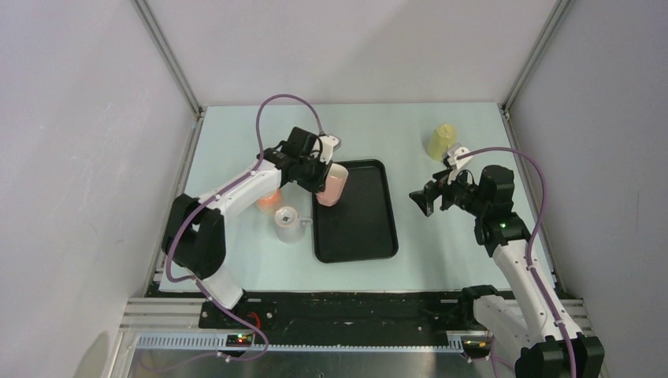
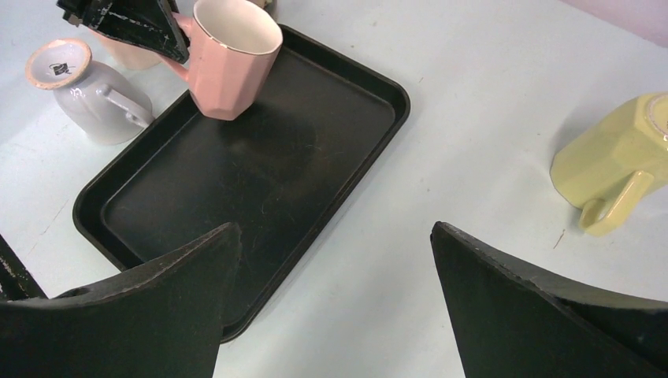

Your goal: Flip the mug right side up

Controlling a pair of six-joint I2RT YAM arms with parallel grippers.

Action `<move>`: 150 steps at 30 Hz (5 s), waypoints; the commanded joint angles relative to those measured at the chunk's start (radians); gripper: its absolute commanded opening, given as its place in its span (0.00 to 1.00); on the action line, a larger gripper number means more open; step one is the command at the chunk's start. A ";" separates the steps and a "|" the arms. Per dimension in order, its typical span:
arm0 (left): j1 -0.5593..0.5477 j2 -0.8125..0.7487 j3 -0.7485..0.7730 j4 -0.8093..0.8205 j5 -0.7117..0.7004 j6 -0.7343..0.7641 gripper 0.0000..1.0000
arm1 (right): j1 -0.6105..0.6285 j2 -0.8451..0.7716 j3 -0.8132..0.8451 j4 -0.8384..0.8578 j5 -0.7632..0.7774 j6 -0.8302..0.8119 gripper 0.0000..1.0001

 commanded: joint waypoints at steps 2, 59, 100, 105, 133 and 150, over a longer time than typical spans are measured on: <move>-0.005 -0.016 0.027 0.202 -0.047 -0.036 0.00 | -0.006 0.002 -0.009 0.042 0.000 -0.011 0.96; -0.092 -0.017 -0.231 0.397 -0.148 -0.109 0.66 | 0.006 0.046 -0.030 0.057 0.000 -0.043 0.95; 0.054 -0.452 -0.111 0.184 -0.058 0.129 1.00 | -0.102 0.029 -0.046 0.134 0.168 -0.040 0.99; 0.142 -0.529 -0.158 0.145 -0.062 0.161 1.00 | -0.133 0.023 -0.046 0.141 0.180 -0.036 0.99; 0.288 -0.973 -0.514 0.112 0.010 0.278 1.00 | -0.185 -0.108 -0.025 0.106 0.183 -0.050 0.99; 0.290 -0.962 -0.565 0.138 0.003 0.296 1.00 | -0.192 -0.112 -0.025 0.101 0.174 -0.028 0.99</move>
